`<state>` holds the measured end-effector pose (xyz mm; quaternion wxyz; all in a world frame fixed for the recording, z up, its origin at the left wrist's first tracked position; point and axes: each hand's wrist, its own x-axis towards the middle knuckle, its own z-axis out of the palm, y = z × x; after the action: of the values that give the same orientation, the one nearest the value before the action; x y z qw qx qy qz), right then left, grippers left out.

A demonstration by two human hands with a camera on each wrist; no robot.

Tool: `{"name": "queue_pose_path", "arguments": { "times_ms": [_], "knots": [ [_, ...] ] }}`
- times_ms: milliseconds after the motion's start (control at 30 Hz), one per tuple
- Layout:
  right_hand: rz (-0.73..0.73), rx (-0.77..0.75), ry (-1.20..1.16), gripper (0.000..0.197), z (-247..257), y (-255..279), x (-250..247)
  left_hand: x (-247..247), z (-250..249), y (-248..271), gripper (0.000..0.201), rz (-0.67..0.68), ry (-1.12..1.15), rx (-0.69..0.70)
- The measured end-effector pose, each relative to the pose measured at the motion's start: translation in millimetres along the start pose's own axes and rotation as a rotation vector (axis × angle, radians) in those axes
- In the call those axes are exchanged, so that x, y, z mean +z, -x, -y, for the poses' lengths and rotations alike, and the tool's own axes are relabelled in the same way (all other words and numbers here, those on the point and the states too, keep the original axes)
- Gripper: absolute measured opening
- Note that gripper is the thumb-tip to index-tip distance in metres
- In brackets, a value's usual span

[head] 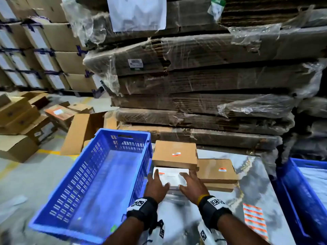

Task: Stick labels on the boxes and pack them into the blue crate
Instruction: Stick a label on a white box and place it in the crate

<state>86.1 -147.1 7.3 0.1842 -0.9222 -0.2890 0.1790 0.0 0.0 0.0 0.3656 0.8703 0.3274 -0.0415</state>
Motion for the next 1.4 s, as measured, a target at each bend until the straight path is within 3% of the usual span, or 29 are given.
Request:
{"name": "queue_pose_path", "arguments": {
  "times_ms": [200, 533, 733, 967, 1200, 1400],
  "knots": [
    [0.056, 0.129, -0.123, 0.058, 7.9, -7.3, 10.3, 0.5, 9.0, -8.0, 0.074, 0.012, -0.008, -0.041],
    [-0.129, 0.101, -0.186, 0.047, 6.5, 18.5, 5.7, 0.5, 10.1, 13.6, 0.071, -0.126, 0.293, -0.092],
    [-0.253, 0.012, -0.214, 0.043, -9.3, 69.7, -19.5, -8.7, -0.7, 50.9, 0.042, -0.129, 0.645, 0.053],
    [-0.408, -0.064, -0.273, 0.045, -18.7, 125.0, -54.1, -18.4, -48.5, 112.8, 0.055, -0.048, 1.026, 0.177],
    [-0.582, -0.150, -0.158, 0.042, -30.0, 156.2, -74.5, -5.8, -82.7, 156.5, 0.061, -0.001, 1.063, 0.266],
    [-0.623, -0.383, -0.171, 0.025, -22.9, 170.4, -90.6, -4.6, -99.3, 181.4, 0.057, 0.084, 1.075, 0.288]
  ]
}}
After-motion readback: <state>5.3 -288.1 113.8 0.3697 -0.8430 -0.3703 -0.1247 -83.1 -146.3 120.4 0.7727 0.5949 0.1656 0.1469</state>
